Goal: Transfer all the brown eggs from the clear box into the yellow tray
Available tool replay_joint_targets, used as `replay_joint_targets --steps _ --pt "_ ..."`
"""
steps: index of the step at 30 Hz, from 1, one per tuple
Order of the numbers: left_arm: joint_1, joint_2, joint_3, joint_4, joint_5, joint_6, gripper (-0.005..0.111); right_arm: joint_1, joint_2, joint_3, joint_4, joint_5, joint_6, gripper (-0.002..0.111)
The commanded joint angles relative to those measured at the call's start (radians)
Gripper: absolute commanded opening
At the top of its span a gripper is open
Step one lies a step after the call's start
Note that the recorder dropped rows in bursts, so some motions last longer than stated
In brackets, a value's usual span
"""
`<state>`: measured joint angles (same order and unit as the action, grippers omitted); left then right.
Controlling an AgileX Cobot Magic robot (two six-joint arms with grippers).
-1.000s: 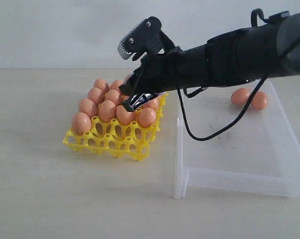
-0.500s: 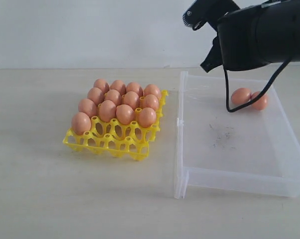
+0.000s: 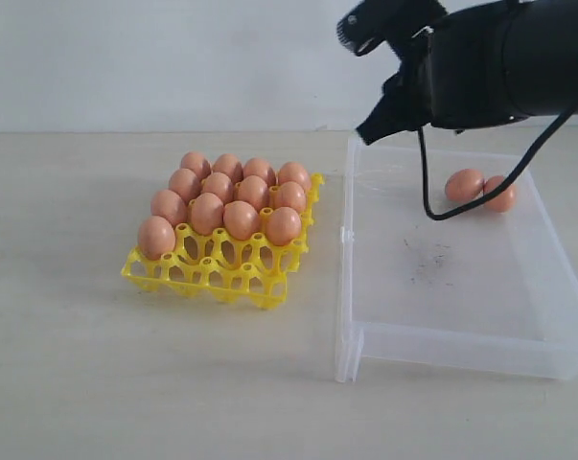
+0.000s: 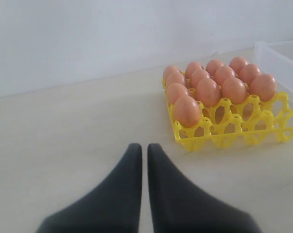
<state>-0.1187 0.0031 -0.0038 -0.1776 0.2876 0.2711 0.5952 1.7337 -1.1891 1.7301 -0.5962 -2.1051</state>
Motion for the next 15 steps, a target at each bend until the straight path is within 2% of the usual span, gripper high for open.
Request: replay_joint_targets --steps 1,3,8,10,13,15 --pt "-0.006 -0.003 0.004 0.002 -0.004 0.0 0.004 0.034 -0.012 0.006 0.014 0.264 0.078 0.0" --pt "-0.006 -0.003 0.004 0.002 -0.004 0.0 0.004 0.045 -0.016 0.006 0.014 0.404 0.132 0.0" --pt "-0.006 -0.003 0.004 0.002 -0.004 0.0 0.004 0.043 -0.019 0.006 0.014 0.898 0.303 0.0" --pt "-0.006 -0.003 0.004 0.002 -0.004 0.0 0.004 0.043 -0.019 0.006 -0.004 1.018 0.372 0.0" --pt "-0.006 -0.003 0.004 0.002 -0.004 0.0 0.004 0.043 -0.019 0.006 -0.261 1.026 0.558 0.0" --pt "-0.006 -0.003 0.004 0.002 -0.004 0.0 0.004 0.043 -0.019 0.006 -0.534 0.964 0.8 0.0"
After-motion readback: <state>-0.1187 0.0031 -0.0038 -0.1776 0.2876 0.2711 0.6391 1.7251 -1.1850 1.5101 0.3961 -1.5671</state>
